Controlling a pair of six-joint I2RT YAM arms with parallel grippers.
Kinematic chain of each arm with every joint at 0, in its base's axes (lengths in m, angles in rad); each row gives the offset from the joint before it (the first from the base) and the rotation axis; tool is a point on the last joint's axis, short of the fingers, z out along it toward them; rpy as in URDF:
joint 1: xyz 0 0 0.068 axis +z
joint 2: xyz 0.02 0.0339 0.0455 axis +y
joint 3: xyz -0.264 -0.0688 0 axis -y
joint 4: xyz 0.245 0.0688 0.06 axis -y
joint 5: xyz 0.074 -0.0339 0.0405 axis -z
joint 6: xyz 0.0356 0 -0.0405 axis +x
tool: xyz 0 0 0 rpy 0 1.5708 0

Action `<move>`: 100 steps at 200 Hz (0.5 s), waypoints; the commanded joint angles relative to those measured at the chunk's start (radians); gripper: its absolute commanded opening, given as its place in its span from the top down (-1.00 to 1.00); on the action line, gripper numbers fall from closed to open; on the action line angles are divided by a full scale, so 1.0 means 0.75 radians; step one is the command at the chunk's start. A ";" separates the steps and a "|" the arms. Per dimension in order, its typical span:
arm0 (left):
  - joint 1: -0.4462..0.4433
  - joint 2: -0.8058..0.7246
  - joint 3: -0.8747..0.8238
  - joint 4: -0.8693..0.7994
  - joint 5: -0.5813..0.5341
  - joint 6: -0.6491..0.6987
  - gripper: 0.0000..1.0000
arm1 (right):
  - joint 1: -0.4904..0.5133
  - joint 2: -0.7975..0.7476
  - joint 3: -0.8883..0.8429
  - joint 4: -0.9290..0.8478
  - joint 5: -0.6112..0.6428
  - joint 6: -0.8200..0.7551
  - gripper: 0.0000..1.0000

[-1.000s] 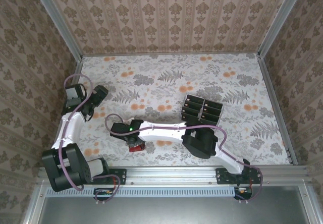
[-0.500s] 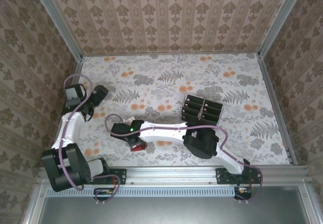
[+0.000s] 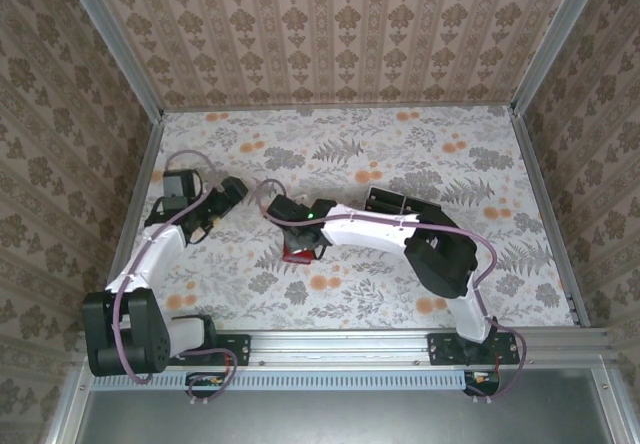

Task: Put the credit cards into the card holder

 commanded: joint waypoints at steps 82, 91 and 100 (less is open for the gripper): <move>-0.378 0.126 -0.180 0.325 -0.038 -0.232 -0.95 | -0.094 -0.153 -0.230 0.273 -0.157 0.032 1.00; -0.391 0.129 -0.202 0.360 -0.041 -0.257 -0.91 | -0.101 -0.162 -0.249 0.290 -0.166 0.042 1.00; -0.407 0.136 -0.220 0.394 -0.045 -0.279 -0.86 | -0.110 -0.171 -0.263 0.305 -0.176 0.052 1.00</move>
